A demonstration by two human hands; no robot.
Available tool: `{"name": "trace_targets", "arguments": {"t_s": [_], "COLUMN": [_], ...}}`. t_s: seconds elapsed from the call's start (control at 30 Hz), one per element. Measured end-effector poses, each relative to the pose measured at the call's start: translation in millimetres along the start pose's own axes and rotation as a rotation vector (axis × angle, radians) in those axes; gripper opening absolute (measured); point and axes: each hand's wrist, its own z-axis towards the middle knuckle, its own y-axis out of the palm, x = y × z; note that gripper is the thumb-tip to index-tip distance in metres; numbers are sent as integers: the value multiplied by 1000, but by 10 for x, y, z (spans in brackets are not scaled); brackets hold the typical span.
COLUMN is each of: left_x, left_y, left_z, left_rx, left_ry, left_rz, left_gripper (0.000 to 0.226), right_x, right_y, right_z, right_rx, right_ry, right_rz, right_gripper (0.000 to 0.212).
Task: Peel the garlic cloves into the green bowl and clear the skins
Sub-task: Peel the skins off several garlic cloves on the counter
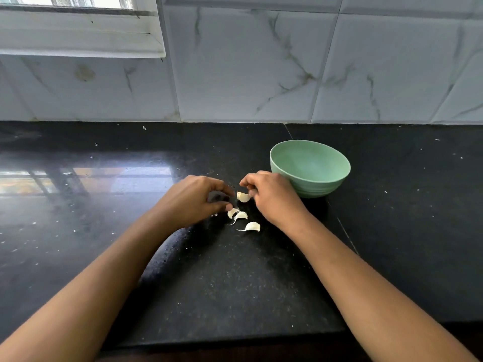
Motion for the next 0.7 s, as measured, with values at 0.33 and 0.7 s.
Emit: {"name": "trace_targets", "arguments": {"t_s": [0.33,0.7], "left_x": [28,89], "left_y": [98,-23], "left_z": [58,2], "left_rx": [102,66], "left_ry": [-77,-203], "left_rz": [-246,-1270], "left_gripper": [22,30], "right_x": [9,-131], "right_y": [-9,-237], "right_z": [-3,-77], "right_rx": [-8,44], "right_ry": [40,28], "right_rz": [160,684], "right_gripper": [17,25]}}
